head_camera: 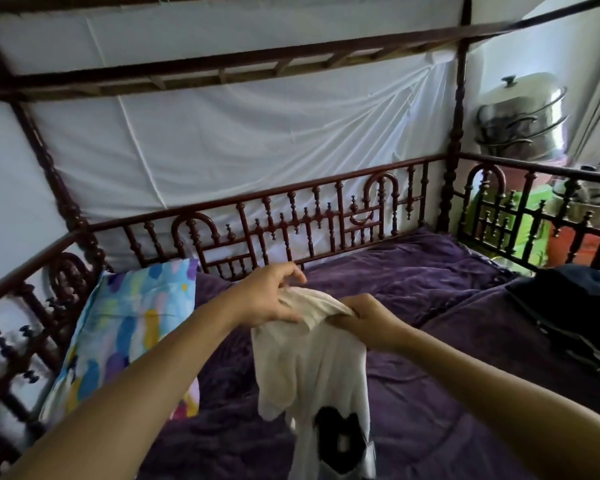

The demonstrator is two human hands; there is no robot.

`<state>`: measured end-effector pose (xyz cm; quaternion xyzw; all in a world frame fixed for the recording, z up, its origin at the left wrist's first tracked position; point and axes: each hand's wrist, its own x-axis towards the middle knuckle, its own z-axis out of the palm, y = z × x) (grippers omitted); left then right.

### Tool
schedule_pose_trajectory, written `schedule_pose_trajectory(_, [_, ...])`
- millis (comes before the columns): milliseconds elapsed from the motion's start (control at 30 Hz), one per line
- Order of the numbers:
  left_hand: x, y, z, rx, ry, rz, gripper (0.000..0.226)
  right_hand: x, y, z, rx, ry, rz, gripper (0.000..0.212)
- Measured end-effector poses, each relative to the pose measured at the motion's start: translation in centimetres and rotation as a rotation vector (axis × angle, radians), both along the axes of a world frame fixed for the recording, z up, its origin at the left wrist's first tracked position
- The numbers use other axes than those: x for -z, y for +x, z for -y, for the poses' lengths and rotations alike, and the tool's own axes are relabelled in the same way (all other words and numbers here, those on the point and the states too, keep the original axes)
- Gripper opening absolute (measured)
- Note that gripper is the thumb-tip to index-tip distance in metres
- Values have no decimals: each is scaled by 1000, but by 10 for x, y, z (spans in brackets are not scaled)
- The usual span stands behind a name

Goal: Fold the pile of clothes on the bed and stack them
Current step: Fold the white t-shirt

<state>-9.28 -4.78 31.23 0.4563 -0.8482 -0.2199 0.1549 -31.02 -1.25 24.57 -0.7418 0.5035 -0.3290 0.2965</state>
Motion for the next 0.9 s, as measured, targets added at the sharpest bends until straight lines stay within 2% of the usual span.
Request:
schedule_pose_trajectory(33, [12, 6, 0, -80, -55, 149, 41, -3, -6, 0, -2, -30, 56, 20])
schedule_pose_trajectory(100, [41, 12, -2, -190, -173, 329, 16, -14, -16, -2, -66, -81, 105, 14])
schedule_pose_trajectory(133, [56, 10, -4, -230, -240, 350, 4, -20, -20, -3, -104, -100, 96, 15])
schedule_pose_trajectory(167, [70, 9, -4, -284, -297, 325, 9, -24, -23, -4, -126, -128, 79, 17])
schedule_pose_trajectory(267, [101, 14, -1, -530, -272, 114, 18, -32, -47, -1, 28, -166, 172, 21])
schedule_pose_trajectory(367, [110, 24, 5, -690, -111, -108, 31, -33, -96, 6, 200, -148, 240, 22])
schedule_pose_trajectory(467, [84, 7, 17, -634, 48, -483, 30, -22, -122, 9, 282, -66, 145, 13])
schedule_pose_trajectory(533, [58, -16, 24, -576, 56, -577, 27, -9, -119, 6, 275, 22, 139, 16])
schedule_pose_trajectory(600, [34, -35, 29, -523, -28, -588, 29, 5, -108, 0, 191, 83, 141, 21])
schedule_pose_trajectory(667, [15, -48, 32, -438, -89, -555, 32, 15, -97, -8, 112, 125, 145, 15])
schedule_pose_trajectory(733, [0, -51, 36, -319, -119, -441, 30, 19, -90, -11, 102, 88, 96, 31])
schedule_pose_trajectory(833, [-17, -41, 43, -159, -214, -131, 29, 14, -93, -2, 357, -159, -61, 33])
schedule_pose_trajectory(900, [-22, -27, 51, -117, -293, 72, 11, 3, -98, 6, 563, -272, -114, 27])
